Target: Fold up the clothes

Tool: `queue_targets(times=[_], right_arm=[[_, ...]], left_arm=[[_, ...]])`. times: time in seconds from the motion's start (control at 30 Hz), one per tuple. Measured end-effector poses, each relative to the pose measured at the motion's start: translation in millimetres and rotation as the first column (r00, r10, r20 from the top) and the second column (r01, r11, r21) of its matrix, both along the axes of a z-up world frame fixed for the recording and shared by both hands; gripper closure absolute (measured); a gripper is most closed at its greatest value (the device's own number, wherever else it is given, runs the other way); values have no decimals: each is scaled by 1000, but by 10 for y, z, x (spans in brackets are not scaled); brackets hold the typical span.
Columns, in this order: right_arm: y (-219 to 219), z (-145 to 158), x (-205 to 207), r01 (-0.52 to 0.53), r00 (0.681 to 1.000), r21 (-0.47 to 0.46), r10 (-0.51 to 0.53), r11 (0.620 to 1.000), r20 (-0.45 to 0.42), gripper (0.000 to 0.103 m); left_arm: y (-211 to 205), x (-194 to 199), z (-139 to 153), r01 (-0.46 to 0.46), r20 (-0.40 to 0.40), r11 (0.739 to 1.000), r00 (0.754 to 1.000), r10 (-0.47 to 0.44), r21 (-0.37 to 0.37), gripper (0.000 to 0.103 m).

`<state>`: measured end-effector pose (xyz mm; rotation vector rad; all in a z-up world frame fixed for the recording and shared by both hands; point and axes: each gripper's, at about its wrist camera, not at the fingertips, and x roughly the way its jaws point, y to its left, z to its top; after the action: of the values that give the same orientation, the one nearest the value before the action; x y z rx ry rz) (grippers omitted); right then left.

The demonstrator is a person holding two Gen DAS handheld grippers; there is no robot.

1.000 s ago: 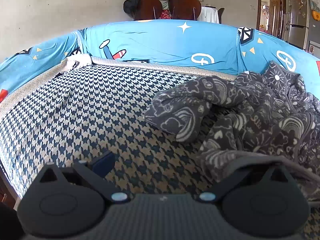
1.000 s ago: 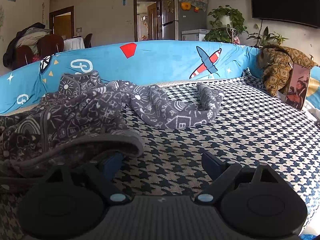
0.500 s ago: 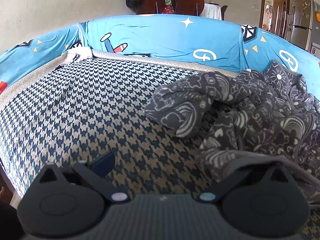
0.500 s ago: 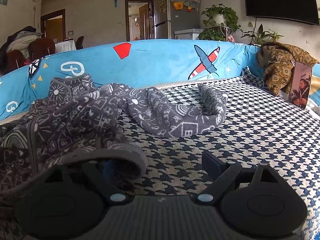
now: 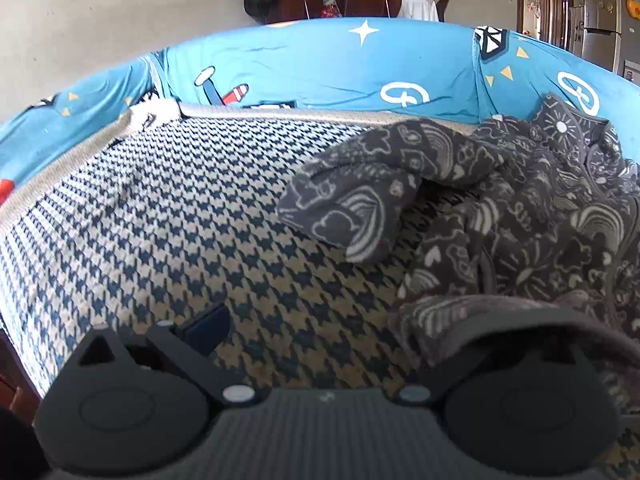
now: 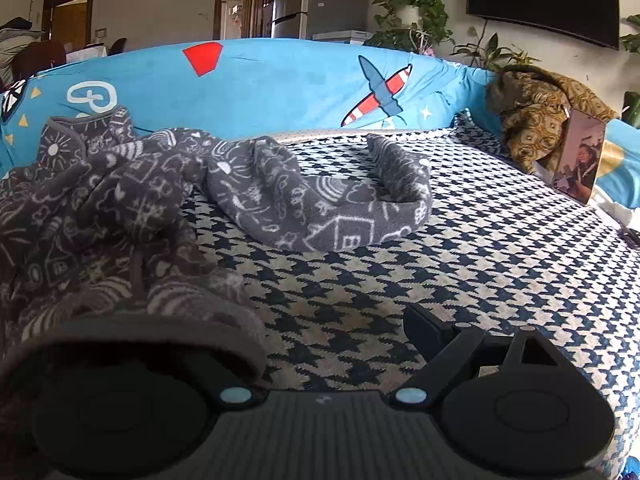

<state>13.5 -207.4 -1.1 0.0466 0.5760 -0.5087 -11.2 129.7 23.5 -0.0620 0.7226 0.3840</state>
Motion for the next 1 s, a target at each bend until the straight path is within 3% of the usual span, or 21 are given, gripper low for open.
queue_targets(times=[0.2,0.47,0.7,1.0], right_arm=[[18,209,-205,102,992,-123,-91,987,92,11],[103,562,-701,112,980,-224,-71,968,184,10],[132,625,-1102,95,979,-252,-45,963,199,9],[58,557,-1179,76,987,-236,-39,969,158,7]], left_arm=[[-12,-41,93,-42,34,996,999,39,80,0],[43,-250,378,-70,143,993,988,56,99,0],[91,-470,508,-54,176,995,984,39,85,0],[11,-662,482,-26,168,989,986,2,143,0]])
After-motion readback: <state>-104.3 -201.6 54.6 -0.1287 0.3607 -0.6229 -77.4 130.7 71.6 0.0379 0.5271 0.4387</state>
